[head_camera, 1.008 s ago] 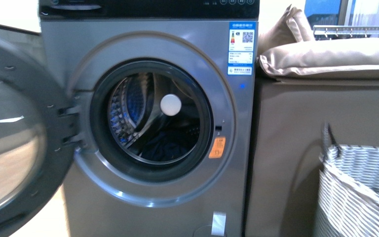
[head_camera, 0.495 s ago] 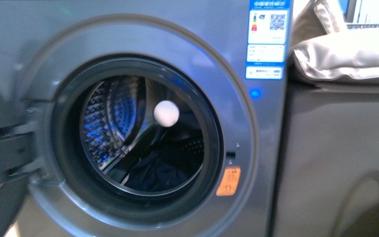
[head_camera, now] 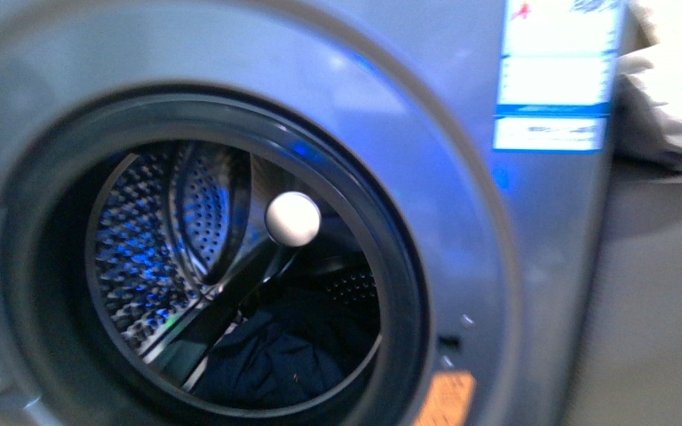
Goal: Collect clothes from washing machine
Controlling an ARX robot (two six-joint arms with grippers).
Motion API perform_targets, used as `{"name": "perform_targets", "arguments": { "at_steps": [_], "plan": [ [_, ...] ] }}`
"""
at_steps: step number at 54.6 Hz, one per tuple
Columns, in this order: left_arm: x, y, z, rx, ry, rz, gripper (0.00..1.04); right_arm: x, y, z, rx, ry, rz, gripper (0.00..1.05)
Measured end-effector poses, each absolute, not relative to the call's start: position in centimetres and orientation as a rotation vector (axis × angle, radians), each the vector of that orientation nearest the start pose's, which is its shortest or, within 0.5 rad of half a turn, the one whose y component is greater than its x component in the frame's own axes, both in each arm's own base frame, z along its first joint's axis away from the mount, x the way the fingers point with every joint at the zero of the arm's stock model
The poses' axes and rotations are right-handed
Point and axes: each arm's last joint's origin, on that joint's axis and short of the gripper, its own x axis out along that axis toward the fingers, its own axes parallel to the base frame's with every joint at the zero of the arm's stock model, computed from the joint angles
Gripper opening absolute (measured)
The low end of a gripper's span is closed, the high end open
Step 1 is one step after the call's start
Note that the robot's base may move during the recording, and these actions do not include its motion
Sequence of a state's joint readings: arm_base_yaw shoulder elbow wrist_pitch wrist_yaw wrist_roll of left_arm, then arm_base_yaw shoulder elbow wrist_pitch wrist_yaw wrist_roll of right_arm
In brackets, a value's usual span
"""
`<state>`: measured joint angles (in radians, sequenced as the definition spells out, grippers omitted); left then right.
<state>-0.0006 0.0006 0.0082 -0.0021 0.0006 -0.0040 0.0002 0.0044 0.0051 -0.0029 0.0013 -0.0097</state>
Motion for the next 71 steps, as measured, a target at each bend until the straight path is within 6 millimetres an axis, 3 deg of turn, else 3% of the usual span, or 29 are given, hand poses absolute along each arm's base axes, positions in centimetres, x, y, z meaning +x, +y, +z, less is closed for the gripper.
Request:
{"name": "perform_targets", "arguments": {
  "at_steps": [48,56,71],
  "plan": [
    [9.7,0.0,16.6,-0.004,-0.004,-0.001,0.98,9.8,0.0,16.5,-0.01,0.002,0.001,0.97],
    [9.8,0.0,16.0,-0.123,0.258,-0.291,0.98,9.8,0.0,16.5,-0.01,0.002,0.002,0.97],
    [10.0,0.1,17.0,-0.134,0.233,-0.324,0.98,9.8,0.0,16.5,-0.01,0.002,0.0,0.97]
  ]
}}
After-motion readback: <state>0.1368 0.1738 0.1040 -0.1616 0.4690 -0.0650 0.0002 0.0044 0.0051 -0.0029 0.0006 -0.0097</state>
